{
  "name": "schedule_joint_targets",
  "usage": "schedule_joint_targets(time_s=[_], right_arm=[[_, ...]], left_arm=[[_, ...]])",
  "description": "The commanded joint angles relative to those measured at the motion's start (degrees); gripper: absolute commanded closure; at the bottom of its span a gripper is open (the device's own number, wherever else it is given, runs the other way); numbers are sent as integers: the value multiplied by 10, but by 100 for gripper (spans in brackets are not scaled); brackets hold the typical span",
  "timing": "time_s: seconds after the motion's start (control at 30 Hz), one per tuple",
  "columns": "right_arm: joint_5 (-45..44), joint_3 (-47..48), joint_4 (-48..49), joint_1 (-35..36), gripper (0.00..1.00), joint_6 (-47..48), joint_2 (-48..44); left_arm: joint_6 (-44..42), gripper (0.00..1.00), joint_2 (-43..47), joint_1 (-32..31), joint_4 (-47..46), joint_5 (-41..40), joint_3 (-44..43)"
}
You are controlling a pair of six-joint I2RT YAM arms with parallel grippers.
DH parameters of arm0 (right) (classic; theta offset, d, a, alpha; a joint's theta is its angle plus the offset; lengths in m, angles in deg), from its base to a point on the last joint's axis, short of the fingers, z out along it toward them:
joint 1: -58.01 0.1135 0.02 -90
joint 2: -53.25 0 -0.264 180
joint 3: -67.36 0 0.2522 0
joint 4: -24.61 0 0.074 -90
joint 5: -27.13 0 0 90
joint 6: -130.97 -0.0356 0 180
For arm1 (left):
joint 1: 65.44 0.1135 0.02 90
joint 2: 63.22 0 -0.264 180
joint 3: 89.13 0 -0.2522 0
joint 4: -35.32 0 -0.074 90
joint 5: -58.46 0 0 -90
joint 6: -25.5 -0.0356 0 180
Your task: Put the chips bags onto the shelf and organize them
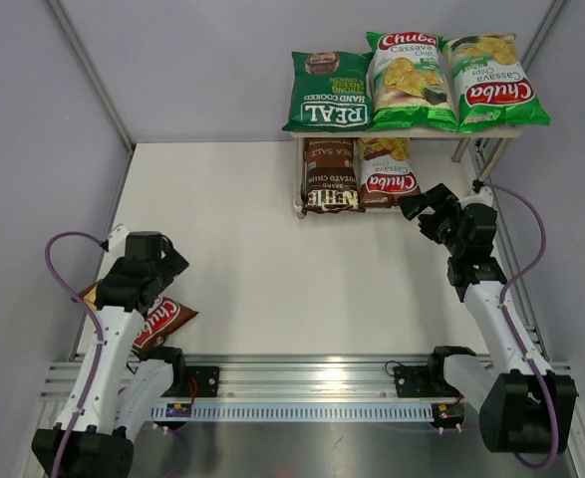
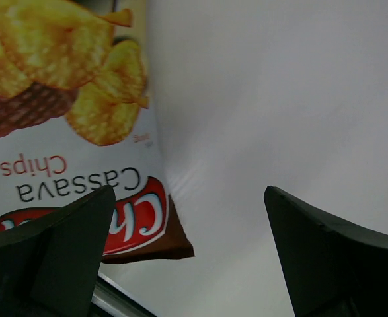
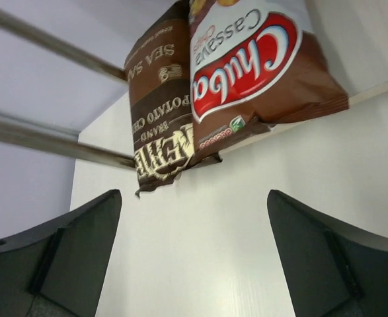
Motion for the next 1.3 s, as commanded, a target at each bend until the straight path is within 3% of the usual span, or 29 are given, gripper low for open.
schedule_joint_targets(time_s=[0.0,0.27,0.3,0.33,0.37,0.4,0.6,0.8,0.93,1.17,1.27], right_arm=[[61,20,-119,-1,0,52,-38],[187,3,-77,-1,1,23,-45],[192,3,-77,-1,1,24,-46],[198,2,-77,-1,1,23,-52],[203,0,-76,-1,1,23,-54],[209,-1,-56,-1,1,21,-57],[241,-35,-13,-1,1,-3,-72],[257,-42,-8,-1,1,-8,-95],[260,-39,-11,-1,1,-7,-105],[261,-41,-6,-1,0,-8,-99],[263,-38,-4,-1,1,-10,-94]], left_arm=[[66,1,13,69,30,-53,17],[180,1,6,159,147,-240,-19],[172,1,2,186,133,-233,-18],[151,1,-5,255,112,-192,-15],[96,1,-18,297,85,-163,-6],[80,1,-31,381,53,-137,-2],[1,1,-13,506,-69,-21,61],[-12,1,-2,532,-199,78,167],[21,1,72,532,-307,166,261],[66,1,172,532,-444,251,380],[72,1,159,531,-487,278,404]])
